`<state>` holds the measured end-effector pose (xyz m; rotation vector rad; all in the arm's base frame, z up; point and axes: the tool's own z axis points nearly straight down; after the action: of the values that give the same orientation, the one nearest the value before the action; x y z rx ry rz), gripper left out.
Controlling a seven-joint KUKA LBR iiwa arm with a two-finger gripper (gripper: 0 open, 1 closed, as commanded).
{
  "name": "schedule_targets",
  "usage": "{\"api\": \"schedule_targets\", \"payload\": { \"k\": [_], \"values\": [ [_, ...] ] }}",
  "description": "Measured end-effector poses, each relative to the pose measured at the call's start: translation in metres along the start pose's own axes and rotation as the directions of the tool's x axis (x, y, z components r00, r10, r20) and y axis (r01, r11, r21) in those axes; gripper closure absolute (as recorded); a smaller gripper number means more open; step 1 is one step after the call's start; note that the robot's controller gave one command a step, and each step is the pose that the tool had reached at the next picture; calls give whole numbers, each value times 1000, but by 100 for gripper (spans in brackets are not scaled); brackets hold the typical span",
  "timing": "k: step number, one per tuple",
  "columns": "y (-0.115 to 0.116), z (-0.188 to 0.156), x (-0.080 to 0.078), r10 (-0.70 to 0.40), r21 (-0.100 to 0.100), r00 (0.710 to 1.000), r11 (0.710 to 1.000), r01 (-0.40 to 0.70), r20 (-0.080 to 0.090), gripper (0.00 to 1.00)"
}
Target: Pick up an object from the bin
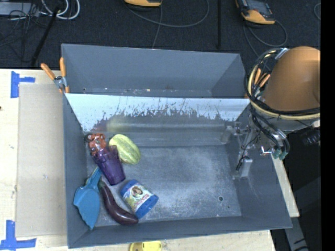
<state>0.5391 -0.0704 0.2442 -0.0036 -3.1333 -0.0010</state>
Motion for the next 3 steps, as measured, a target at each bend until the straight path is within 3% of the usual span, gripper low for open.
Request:
{"api": "schedule_targets", "payload": {
  "k": [1, 2, 3],
  "values": [
    [0, -4, -1, -1, 0, 1000, 1000, 1, 8, 0],
    [15, 34, -22, 16, 2, 1000, 1000, -16, 19, 0],
    [62, 46, -23, 36, 1, 999, 999, -36, 3, 0]
  ]
}}
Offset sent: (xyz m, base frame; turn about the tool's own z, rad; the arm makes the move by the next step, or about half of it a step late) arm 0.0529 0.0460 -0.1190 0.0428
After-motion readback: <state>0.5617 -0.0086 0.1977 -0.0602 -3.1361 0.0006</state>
